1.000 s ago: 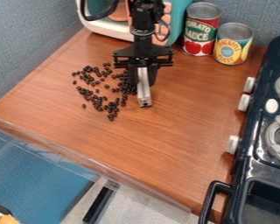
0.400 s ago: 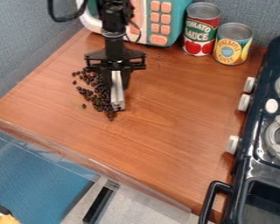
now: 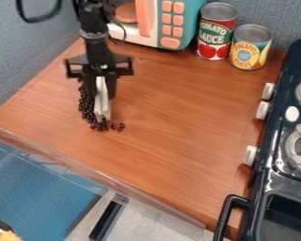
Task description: Sweep into pile
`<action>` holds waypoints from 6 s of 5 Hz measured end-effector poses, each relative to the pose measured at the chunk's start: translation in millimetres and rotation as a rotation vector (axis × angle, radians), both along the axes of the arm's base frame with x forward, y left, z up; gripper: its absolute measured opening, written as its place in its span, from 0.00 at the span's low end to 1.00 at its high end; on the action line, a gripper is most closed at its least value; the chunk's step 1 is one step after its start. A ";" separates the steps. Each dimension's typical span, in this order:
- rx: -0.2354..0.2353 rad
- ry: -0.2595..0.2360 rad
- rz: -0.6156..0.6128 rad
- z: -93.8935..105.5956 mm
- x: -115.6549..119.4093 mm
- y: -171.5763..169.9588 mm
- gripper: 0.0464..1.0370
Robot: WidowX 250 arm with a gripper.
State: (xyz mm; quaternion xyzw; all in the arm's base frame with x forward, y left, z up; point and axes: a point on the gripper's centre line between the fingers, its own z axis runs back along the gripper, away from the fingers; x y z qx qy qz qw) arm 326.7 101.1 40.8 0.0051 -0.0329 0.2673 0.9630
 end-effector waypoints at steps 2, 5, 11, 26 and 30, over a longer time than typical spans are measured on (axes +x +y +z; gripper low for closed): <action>-0.018 -0.046 -0.014 15.7 -8.7 8.0 0.32; -0.131 -0.069 0.019 22.2 41.9 -57.8 0.32; -0.047 -0.067 0.317 -6.9 79.1 -1.5 0.32; -0.057 0.048 0.298 -12.4 27.9 7.1 0.32; -0.157 -0.037 0.035 16.7 13.0 -62.3 0.32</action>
